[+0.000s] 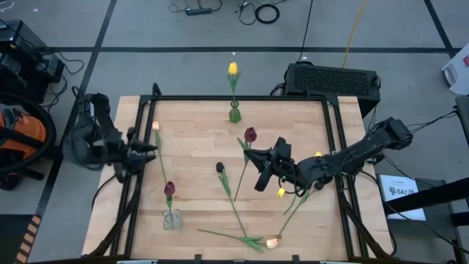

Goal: Sort flowers into vase by color
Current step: Put the dark red flower into the transparent vase

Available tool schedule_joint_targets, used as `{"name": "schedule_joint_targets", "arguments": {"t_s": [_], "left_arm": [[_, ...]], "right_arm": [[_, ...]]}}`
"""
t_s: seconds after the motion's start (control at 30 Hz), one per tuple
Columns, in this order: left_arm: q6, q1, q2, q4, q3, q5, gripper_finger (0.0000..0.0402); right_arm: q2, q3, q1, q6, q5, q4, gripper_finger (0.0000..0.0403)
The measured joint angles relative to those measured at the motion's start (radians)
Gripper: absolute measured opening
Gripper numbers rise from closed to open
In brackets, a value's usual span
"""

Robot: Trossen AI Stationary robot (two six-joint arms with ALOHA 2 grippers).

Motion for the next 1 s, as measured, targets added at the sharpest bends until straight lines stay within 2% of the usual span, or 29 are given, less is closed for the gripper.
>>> {"name": "schedule_joint_targets", "arguments": {"t_s": [0.1,0.2,0.3,0.43,0.57,0.67,0.87,1.0], "left_arm": [[0.212,0.051,-0.02,0.164,0.0,0.073,0.0171],[0.303,0.111,-0.029,0.2,0.0,0.101,0.0171],[0.303,0.173,-0.03,0.181,0.0,0.113,0.0171],[0.302,0.264,-0.02,0.169,0.0,0.202,0.0171],[0.298,0.358,0.014,0.169,0.0,0.331,0.0171],[0.274,0.426,0.058,0.173,0.0,0.442,0.0171],[0.294,0.51,0.125,0.319,0.0,0.631,0.0171],[0.31,0.526,0.144,0.399,0.0,0.645,0.0171]], "right_arm": [[0.001,0.0,0.0,-0.047,-0.002,0.031,0.0],[0.001,0.0,0.0,-0.13,-0.01,0.088,0.0],[0.001,0.0,-0.008,-0.213,-0.078,0.149,0.0],[0.0,0.001,-0.022,-0.226,-0.161,0.176,0.0],[0.0,0.001,-0.027,-0.234,-0.178,0.176,0.0],[0.0,0.001,-0.042,-0.25,-0.253,0.179,0.0],[0.0,0.02,-0.063,-0.234,-0.328,0.19,0.0],[0.008,0.141,-0.073,-0.3,-0.419,0.088,0.0]]}}
